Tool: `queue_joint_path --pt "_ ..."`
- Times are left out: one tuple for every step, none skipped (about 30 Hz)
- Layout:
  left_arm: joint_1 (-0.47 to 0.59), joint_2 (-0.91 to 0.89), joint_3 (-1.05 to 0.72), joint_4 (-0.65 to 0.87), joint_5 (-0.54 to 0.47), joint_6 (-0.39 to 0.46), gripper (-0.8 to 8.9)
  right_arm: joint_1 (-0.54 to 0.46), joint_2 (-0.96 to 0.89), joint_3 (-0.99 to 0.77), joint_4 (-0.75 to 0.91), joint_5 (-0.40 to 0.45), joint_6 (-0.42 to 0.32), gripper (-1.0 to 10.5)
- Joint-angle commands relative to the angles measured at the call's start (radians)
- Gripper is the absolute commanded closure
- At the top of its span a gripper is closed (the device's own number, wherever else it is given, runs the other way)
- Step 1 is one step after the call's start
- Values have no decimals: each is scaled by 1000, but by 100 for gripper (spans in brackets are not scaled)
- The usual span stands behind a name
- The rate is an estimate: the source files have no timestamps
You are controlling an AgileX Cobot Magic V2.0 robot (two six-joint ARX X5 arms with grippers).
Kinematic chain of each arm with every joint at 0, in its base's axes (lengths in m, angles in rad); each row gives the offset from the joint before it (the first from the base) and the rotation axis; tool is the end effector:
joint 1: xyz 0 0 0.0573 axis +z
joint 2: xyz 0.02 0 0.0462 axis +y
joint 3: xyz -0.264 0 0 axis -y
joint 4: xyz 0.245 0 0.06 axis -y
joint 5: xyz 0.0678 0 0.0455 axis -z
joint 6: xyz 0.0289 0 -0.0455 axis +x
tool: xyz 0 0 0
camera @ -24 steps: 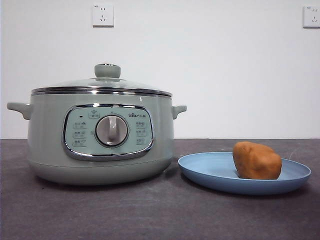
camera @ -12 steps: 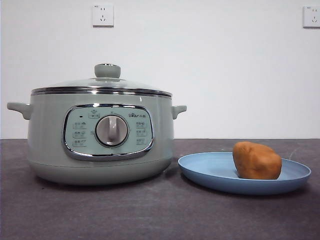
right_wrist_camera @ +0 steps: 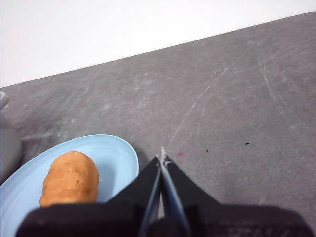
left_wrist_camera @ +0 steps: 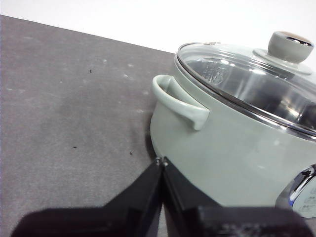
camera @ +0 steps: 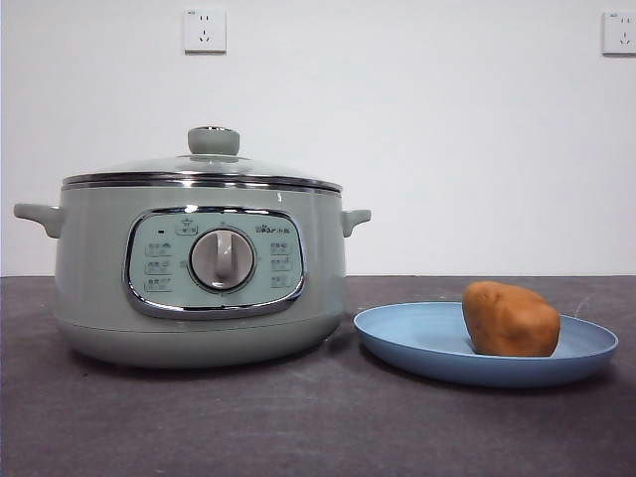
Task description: Take the potato out from the steamer,put the potato on the plate,close the lid
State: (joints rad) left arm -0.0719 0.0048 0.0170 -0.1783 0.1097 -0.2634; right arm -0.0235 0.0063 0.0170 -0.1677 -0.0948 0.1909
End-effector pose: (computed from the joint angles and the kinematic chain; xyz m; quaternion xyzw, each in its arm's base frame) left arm 0.0950 -0.0100 0.1518 -0.1319 0.0941 -0.0787 0.9836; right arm 0.0958 0.0005 0.1527 0.0996 0.0813 0.0279 0.9913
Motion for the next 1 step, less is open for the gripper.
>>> queue_joint_path --pt "2 -2 -13 2 -3 -3 817 3 0 -11 -11 0 -5 947"
